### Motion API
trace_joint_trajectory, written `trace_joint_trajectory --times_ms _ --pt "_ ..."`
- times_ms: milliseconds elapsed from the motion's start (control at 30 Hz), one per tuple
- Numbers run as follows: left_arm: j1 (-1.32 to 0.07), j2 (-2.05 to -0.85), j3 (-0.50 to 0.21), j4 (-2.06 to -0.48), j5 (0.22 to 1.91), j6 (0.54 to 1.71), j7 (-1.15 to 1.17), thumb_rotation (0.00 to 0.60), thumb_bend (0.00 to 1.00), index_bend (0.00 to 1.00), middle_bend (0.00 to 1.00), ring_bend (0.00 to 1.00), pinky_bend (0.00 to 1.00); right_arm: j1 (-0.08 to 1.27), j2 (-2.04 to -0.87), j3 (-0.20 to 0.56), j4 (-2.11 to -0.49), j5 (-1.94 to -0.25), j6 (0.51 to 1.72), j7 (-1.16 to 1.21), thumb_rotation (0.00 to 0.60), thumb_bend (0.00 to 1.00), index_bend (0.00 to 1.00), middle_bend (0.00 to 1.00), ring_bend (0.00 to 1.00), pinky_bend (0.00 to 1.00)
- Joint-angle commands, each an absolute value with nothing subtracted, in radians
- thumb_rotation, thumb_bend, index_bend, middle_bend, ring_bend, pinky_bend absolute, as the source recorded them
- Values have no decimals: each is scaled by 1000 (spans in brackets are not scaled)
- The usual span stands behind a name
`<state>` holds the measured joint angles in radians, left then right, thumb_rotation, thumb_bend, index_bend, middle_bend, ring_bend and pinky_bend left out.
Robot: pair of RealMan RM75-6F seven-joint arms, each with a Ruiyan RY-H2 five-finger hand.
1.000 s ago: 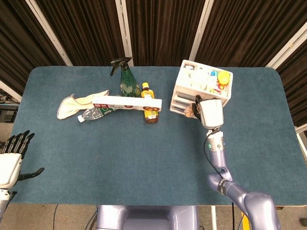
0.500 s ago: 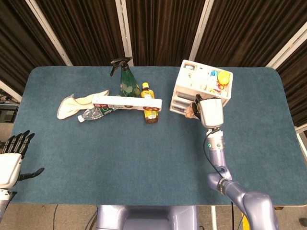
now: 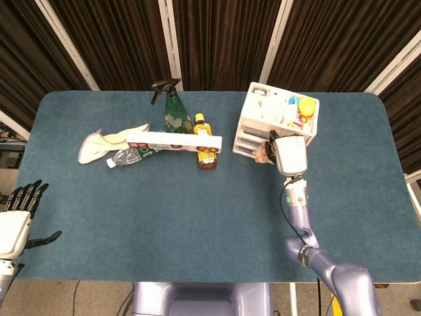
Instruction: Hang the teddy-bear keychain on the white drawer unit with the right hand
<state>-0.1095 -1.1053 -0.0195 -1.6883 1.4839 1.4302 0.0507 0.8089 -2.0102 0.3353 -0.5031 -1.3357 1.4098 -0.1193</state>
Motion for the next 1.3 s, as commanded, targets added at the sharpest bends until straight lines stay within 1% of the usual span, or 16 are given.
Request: trace_joint_trajectory --times_ms 33,200,367,467,567,633,733,867,967,1100,1200,1300 --pt "-110 -1105 -20 -1688 1484 1430 51 560 52 0 0 0 0 810 -2012 335 -500 -1336 1410 -117 600 416 614 1000 1000 920" --pt "-110 -1105 -19 -1689 1484 1430 51 561 50 0 0 0 0 810 -2017 331 -499 -1338 1409 -118 600 364 598 1000 1000 918" --pt "-109 -1105 -19 -1690 1486 1431 51 559 50 0 0 0 0 812 -2020 331 -493 -1339 1411 -117 600 344 583 1000 1000 916" --pt "-109 -1105 -19 -1689 1485 1431 51 561 50 0 0 0 0 813 -2020 330 -490 -1340 1413 -117 600 308 550 1000 1000 913" --pt "-110 -1106 -20 -1688 1485 1431 51 563 52 0 0 0 0 813 -2019 327 -489 -1342 1411 -120 600 267 481 1000 1000 906" --pt "-110 -1106 -20 -1689 1485 1431 51 562 52 0 0 0 0 812 -2020 326 -489 -1343 1412 -119 600 248 404 1000 1000 901" --pt "-110 -1106 -19 -1689 1484 1430 51 559 52 0 0 0 0 808 -2020 326 -489 -1343 1417 -117 600 234 298 1000 1000 897" --pt "-110 -1106 -20 -1688 1484 1431 52 560 51 0 0 0 0 810 -2018 328 -488 -1345 1428 -111 600 231 205 1000 1000 892" --pt "-110 -1106 -20 -1689 1483 1430 51 558 50 0 0 0 0 810 -2012 330 -497 -1348 1442 -99 600 231 194 1000 1000 892" --pt "-109 -1104 -21 -1690 1480 1430 48 562 52 0 0 0 0 793 -1992 316 -541 -1374 1498 -73 600 231 189 1000 992 881" --pt "-109 -1103 -20 -1691 1481 1430 45 559 51 0 0 0 0 762 -1964 290 -596 -1406 1554 -53 600 231 185 1000 978 866" --pt "-107 -1100 -18 -1691 1485 1434 41 559 51 0 0 0 0 718 -1915 256 -684 -1444 1615 -50 600 229 181 1000 957 851"
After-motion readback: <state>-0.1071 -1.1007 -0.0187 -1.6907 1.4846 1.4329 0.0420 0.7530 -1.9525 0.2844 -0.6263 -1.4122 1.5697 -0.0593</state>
